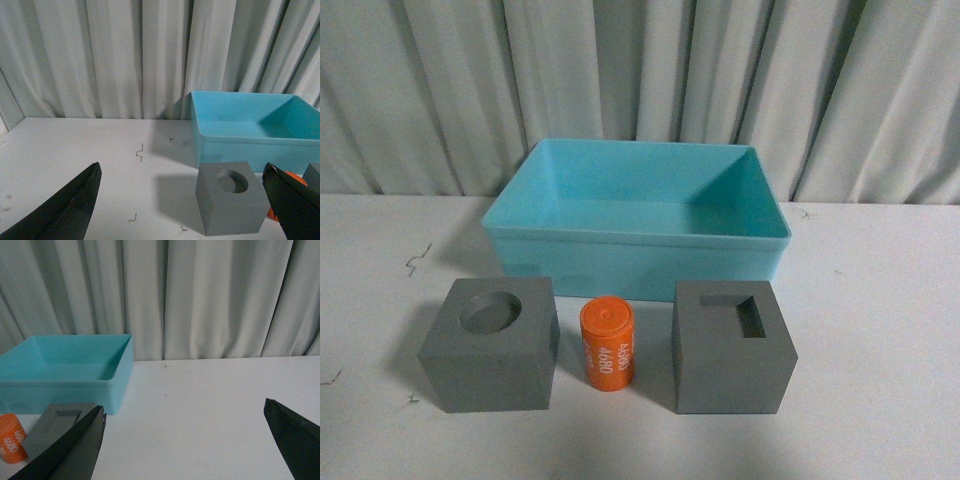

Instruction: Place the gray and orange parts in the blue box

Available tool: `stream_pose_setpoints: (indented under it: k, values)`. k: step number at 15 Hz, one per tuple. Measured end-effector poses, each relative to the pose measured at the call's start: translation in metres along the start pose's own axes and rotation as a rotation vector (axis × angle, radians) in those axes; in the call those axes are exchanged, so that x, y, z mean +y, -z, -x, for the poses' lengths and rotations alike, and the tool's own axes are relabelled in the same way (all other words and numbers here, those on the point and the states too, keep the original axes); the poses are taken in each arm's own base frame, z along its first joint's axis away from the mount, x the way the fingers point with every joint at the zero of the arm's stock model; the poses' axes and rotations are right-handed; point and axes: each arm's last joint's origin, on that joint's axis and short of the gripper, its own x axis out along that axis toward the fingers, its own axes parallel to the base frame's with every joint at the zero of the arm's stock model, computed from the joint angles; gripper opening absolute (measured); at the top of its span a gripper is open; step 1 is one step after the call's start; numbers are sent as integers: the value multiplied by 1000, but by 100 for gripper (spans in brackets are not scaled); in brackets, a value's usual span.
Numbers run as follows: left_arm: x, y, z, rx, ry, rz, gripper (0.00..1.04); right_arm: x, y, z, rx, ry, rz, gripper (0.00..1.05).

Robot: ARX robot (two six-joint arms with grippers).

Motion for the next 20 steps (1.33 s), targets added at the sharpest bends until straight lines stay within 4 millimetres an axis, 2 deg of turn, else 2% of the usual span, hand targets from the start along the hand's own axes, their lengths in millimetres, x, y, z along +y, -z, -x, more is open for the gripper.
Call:
stream_pose_setpoints:
  k: [5,6,7,8,10,11,12,15,17,20]
  values:
    - [0,0,0,0,0,0,98,0,0,0,0,0,0,98]
    - [0,0,0,0,0,0,98,0,2,1,95,46,-20,98]
    - [0,0,0,0,1,0,98,-7,-3,-10,358,185,-43,98]
    - [0,0,0,0,0,0,98,-25,-18,-28,351,266,-68,98]
    - [0,0,0,0,0,0,98,-43,-47,-67,263,181,-13,98]
    - [0,0,0,0,0,0,98,-35,-40,-89,288,40,28,98]
    - [0,0,0,0,0,0,98,-23,-22,-108,337,-53,36,98]
    - [0,0,0,0,0,0,98,25,13,-157,393,-197,27,98]
    - [0,0,0,0,0,0,98,60,38,-177,478,-254,3,98]
    - [0,0,0,0,0,0,98,83,54,-195,530,-253,-38,98]
